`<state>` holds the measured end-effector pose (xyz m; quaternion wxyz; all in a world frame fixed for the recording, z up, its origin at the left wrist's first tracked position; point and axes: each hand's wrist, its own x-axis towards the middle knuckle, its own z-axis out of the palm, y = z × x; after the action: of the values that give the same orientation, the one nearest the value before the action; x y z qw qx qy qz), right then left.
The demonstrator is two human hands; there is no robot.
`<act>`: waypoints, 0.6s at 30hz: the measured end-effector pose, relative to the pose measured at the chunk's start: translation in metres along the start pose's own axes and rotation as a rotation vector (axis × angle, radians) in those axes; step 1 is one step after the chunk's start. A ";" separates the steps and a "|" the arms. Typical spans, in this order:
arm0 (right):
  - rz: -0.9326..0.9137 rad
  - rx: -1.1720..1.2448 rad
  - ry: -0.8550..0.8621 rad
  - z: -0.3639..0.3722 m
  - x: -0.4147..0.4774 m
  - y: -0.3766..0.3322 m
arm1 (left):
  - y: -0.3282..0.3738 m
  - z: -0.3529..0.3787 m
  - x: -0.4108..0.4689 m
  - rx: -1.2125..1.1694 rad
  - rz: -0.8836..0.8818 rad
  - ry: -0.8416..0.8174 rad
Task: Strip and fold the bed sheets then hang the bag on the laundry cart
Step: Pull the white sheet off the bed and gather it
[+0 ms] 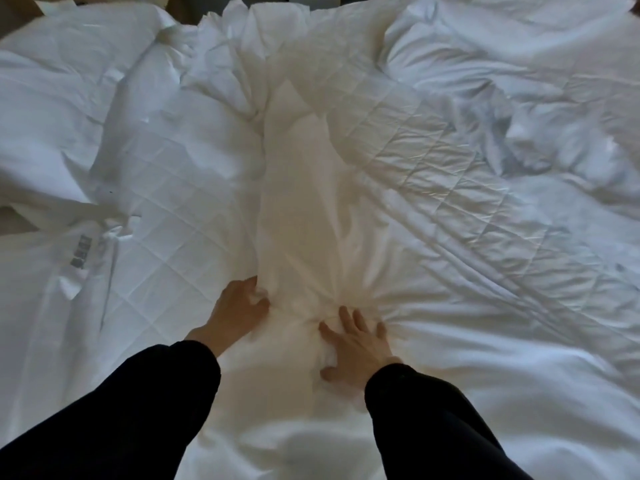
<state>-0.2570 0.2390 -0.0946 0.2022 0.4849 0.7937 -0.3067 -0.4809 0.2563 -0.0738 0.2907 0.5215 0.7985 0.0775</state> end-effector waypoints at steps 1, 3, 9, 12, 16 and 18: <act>-0.003 -0.008 -0.009 -0.001 0.001 0.000 | 0.003 -0.002 0.001 -0.034 -0.015 -0.017; -0.006 -0.017 -0.030 -0.003 0.003 0.000 | 0.008 -0.011 0.006 -0.160 -0.060 -0.073; 0.065 0.036 0.029 -0.049 0.012 -0.021 | 0.031 -0.053 0.072 -0.694 -0.308 -0.033; 0.089 0.129 0.398 -0.099 0.031 -0.043 | 0.038 -0.060 0.125 -0.827 -0.371 -0.031; 0.136 0.339 0.626 -0.156 0.089 -0.064 | 0.039 -0.055 0.162 -0.890 -0.423 -0.040; 0.149 0.314 0.520 -0.167 0.119 -0.069 | 0.039 -0.049 0.171 -0.882 -0.414 -0.065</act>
<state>-0.3760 0.4059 -0.0259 -0.0632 0.6292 0.7241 -0.2754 -0.5264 0.4321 -0.0822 0.5179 0.1809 0.7670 0.3328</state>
